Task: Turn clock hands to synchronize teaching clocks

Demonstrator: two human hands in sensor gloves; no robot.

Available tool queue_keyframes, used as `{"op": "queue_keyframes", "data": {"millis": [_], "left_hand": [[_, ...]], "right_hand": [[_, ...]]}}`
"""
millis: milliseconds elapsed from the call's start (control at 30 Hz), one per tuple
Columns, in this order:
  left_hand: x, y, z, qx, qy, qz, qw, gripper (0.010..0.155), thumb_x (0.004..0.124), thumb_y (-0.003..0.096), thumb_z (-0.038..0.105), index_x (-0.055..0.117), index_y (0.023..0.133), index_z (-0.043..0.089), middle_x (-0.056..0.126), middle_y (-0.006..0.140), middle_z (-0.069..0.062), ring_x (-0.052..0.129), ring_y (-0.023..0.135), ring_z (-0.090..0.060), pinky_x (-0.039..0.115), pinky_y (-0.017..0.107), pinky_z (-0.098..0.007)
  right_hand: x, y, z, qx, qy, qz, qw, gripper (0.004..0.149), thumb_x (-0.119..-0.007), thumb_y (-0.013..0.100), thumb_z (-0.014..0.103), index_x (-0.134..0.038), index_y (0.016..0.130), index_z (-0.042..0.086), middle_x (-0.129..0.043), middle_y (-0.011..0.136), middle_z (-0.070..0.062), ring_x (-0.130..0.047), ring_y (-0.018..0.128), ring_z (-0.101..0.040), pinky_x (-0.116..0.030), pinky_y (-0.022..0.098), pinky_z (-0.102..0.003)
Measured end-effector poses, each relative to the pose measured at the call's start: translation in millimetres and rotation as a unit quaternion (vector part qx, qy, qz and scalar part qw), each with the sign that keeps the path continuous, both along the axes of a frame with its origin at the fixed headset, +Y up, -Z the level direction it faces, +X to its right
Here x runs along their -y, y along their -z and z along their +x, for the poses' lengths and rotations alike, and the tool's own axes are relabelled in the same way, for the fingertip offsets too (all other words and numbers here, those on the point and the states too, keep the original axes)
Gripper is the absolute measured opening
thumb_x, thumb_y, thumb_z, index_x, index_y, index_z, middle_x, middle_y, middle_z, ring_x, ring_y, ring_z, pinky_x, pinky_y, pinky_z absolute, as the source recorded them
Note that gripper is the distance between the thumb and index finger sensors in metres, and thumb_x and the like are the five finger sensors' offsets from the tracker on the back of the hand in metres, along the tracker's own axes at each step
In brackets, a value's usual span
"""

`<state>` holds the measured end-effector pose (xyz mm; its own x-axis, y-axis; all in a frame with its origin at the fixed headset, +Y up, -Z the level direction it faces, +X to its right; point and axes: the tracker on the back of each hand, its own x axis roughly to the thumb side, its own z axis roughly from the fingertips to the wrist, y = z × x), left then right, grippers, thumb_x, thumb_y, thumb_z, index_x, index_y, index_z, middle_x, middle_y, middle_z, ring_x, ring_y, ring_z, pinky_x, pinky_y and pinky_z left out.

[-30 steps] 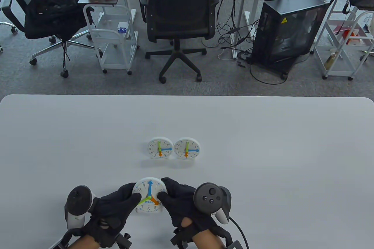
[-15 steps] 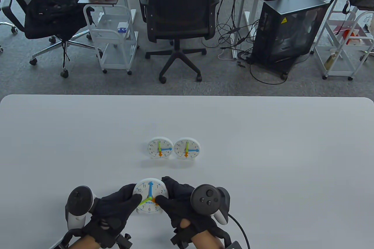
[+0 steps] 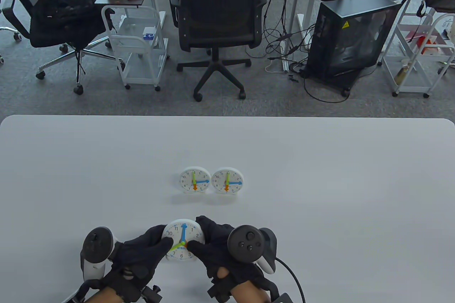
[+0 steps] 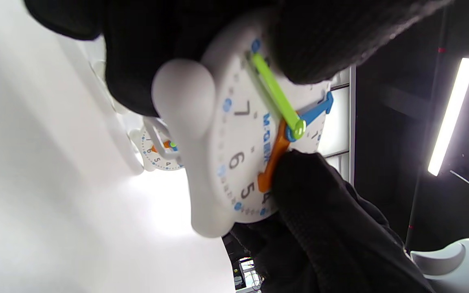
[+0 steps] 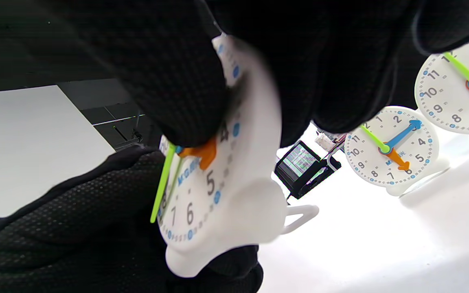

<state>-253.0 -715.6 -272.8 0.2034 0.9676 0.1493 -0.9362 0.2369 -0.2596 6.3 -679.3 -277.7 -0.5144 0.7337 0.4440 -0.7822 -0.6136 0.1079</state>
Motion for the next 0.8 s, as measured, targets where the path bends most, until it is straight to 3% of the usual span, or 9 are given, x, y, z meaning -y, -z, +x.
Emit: {"op": "queue_keyframes", "data": {"millis": [800], "left_hand": [[-0.4, -3.5, 1.5, 0.002, -0.040, -0.033, 0.999, 0.050, 0.084, 0.0487, 0.043, 0.079, 0.089, 0.013, 0.106, 0.071, -0.008, 0.101, 0.065, -0.041, 0.067, 0.057, -0.068]], "right_hand": [[-1.7, -2.5, -4.1, 0.003, -0.019, 0.020, 1.000, 0.076, -0.100, 0.037, 0.041, -0.077, 0.087, -0.011, -0.095, 0.059, -0.010, -0.096, 0.056, -0.039, -0.066, 0.049, -0.071]]}}
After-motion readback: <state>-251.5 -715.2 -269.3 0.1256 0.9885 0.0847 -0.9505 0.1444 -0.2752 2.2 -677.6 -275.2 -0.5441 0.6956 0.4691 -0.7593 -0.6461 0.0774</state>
